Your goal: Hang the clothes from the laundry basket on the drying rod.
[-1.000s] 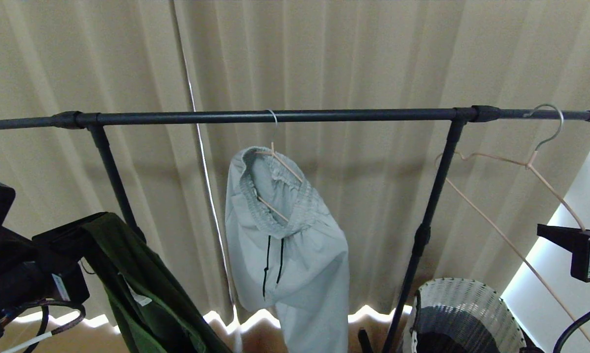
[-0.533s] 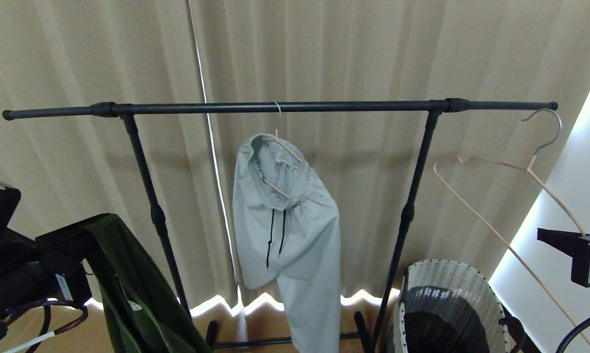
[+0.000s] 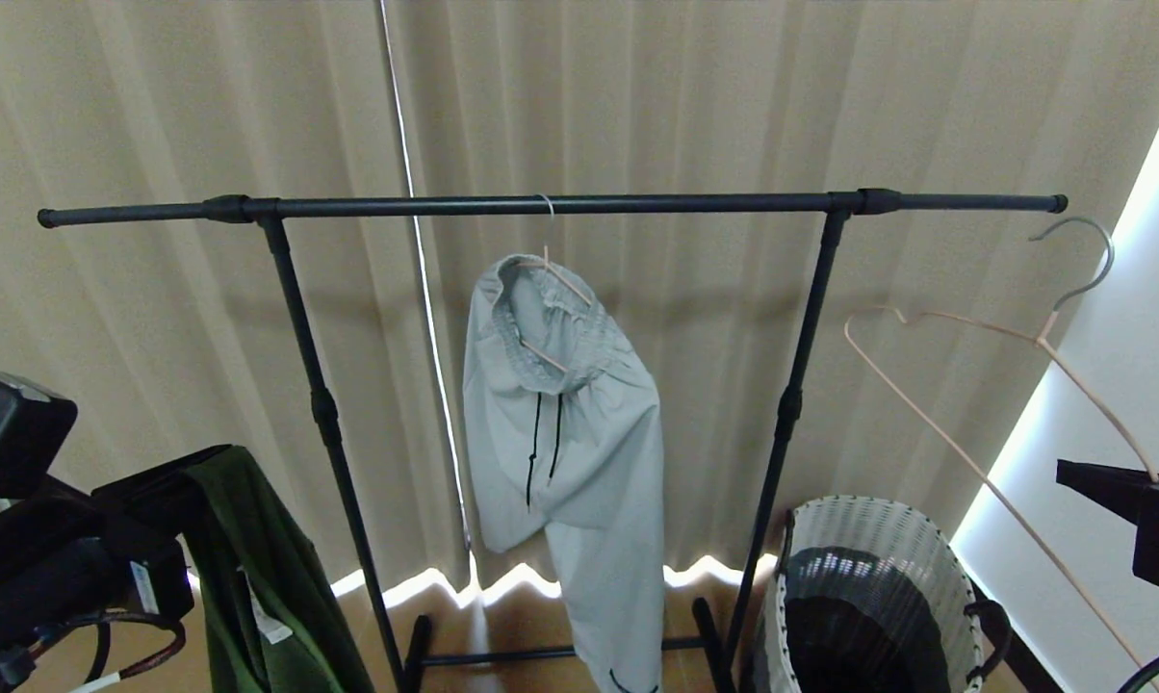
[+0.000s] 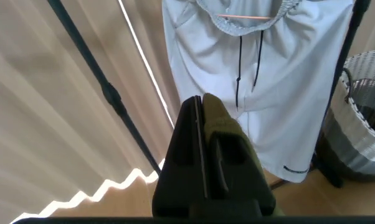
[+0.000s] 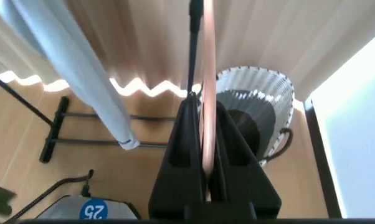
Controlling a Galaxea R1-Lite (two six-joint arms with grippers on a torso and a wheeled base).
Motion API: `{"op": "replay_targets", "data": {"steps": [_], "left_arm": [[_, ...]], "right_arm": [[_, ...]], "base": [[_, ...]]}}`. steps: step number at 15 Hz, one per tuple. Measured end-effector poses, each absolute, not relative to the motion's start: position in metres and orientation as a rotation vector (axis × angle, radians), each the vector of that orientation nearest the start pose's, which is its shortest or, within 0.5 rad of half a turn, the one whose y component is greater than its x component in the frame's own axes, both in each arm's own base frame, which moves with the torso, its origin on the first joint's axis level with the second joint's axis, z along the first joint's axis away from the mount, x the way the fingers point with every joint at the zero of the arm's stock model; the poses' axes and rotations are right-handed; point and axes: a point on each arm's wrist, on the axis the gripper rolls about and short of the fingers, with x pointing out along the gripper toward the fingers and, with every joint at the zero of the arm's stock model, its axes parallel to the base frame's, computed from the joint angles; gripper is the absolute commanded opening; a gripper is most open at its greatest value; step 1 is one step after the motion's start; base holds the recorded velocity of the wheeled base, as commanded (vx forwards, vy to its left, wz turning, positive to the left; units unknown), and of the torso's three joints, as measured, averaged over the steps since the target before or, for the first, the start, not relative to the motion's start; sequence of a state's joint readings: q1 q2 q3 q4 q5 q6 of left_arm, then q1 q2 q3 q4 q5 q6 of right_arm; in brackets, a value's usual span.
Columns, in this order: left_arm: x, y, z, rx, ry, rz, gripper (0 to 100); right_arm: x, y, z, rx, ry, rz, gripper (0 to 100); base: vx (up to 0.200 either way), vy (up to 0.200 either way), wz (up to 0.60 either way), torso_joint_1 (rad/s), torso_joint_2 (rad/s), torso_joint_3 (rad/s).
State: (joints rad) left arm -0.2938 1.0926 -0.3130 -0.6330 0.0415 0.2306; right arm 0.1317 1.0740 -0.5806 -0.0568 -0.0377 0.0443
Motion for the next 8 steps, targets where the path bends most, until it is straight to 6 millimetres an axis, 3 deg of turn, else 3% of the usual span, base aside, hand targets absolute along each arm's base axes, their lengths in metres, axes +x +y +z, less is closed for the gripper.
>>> {"op": "replay_targets", "data": {"steps": [3, 8], "left_arm": [[0.144, -0.043, 0.19, 0.26, 0.104, -0.265, 0], [0.191, -0.067, 0.231, 0.267, 0.091, -0.162, 0]], "right_arm": [[0.138, 0.025, 0.215, 0.017, 0.344, 0.189, 0], [0.144, 0.059, 0.222, 0.014, 0.25, 0.457, 0]], "base": [[0.0, 0.0, 0.0, 0.0, 0.0, 0.0], [0.0, 0.0, 0.0, 0.0, 0.0, 0.0]]}}
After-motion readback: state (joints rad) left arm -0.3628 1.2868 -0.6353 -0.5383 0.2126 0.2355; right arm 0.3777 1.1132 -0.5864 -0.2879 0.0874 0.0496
